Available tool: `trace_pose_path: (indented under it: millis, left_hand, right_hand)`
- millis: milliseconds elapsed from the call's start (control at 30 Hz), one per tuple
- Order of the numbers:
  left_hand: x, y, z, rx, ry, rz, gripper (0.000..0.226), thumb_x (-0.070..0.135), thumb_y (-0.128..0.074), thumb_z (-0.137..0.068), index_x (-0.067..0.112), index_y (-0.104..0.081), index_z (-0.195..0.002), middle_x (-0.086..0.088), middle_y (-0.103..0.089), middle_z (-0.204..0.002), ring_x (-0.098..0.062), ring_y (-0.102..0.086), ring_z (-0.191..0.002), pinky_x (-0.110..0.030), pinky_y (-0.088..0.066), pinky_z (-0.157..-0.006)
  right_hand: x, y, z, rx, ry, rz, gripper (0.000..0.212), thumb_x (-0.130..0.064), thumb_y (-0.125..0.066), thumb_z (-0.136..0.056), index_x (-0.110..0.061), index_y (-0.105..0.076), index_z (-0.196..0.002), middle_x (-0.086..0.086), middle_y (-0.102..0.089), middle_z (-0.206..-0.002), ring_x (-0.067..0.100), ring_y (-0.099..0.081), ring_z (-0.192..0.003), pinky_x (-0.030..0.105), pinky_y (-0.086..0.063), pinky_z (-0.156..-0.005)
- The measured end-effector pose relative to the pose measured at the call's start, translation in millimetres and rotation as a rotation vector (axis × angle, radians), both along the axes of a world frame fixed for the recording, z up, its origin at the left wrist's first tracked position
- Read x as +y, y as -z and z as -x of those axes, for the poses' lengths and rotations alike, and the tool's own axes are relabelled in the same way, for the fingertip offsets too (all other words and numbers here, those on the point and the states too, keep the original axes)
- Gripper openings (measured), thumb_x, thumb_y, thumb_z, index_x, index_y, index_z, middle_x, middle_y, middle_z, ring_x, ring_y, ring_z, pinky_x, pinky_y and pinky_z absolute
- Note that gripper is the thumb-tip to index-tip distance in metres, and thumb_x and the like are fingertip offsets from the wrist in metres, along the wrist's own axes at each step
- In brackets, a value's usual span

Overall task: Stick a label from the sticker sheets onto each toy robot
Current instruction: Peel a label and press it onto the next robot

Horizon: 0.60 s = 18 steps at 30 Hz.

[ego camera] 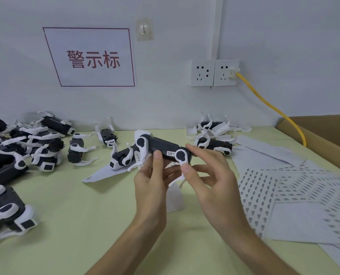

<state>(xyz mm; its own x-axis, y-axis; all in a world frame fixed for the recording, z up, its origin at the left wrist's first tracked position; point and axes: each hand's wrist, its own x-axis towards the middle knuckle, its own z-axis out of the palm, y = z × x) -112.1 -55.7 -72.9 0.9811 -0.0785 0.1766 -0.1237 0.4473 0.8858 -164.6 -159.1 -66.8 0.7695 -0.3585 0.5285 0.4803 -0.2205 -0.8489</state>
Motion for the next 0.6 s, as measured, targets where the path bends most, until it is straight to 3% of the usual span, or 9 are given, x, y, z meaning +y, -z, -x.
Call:
trace_pose_path:
  millis: [100, 233, 433, 533, 600]
  left_hand:
    - [2.5, -1.4, -1.1, -0.007, 0.034, -0.002, 0.029, 0.048, -0.071, -0.094, 0.019, -0.075, -0.098, -0.005, -0.079, -0.101, -0.023, -0.077, -0.092, -0.028, -0.058, -0.080]
    - [4.9, 2.2, -4.3, -0.024, 0.029, -0.060, 0.018, 0.039, -0.081, -0.088, 0.025, -0.070, -0.085, -0.003, -0.079, -0.092, -0.030, -0.078, -0.096, -0.023, -0.057, -0.076]
    - [6.9, 6.8, -7.7, -0.037, 0.013, -0.082, 0.050, 0.042, -0.075, -0.081, -0.001, -0.065, -0.105, -0.005, -0.078, -0.090, -0.023, -0.075, -0.083, -0.021, -0.056, -0.074]
    - [6.2, 7.7, -7.8, -0.047, 0.040, -0.089, 0.055, 0.039, -0.076, -0.082, -0.005, -0.062, -0.110, -0.008, -0.079, -0.096, -0.026, -0.076, -0.089, -0.026, -0.056, -0.079]
    - [5.8, 7.7, -7.5, -0.054, 0.052, -0.093, 0.052, 0.036, -0.082, -0.084, -0.004, -0.064, -0.112, -0.011, -0.080, -0.101, -0.029, -0.077, -0.096, -0.026, -0.058, -0.081]
  right_hand:
    - [-0.5, 1.4, 0.0, -0.006, -0.005, 0.002, 0.036, -0.022, -0.074, -0.091, -0.040, -0.068, -0.121, -0.018, -0.059, -0.115, 0.009, -0.071, -0.096, 0.019, -0.056, -0.076]
    - [0.5, 3.1, -0.7, 0.022, -0.014, 0.016, 0.035, -0.022, -0.074, -0.091, -0.041, -0.068, -0.119, -0.022, -0.058, -0.113, 0.008, -0.070, -0.097, 0.019, -0.055, -0.077]
    - [-3.9, 5.7, -3.7, 0.093, 0.041, 0.067, 0.028, -0.037, -0.075, -0.089, -0.047, -0.066, -0.114, -0.026, -0.057, -0.118, 0.001, -0.061, -0.107, 0.013, -0.046, -0.078]
    - [-6.9, 7.0, -6.6, 0.192, 0.008, 0.026, 0.046, -0.043, -0.073, -0.087, -0.048, -0.057, -0.129, -0.029, -0.050, -0.130, -0.006, -0.055, -0.117, 0.014, -0.048, -0.086]
    - [-8.0, 4.8, -8.4, 0.277, -0.082, -0.049, 0.062, -0.056, -0.069, -0.079, -0.044, -0.053, -0.137, -0.024, -0.055, -0.133, -0.006, -0.060, -0.113, 0.016, -0.050, -0.088]
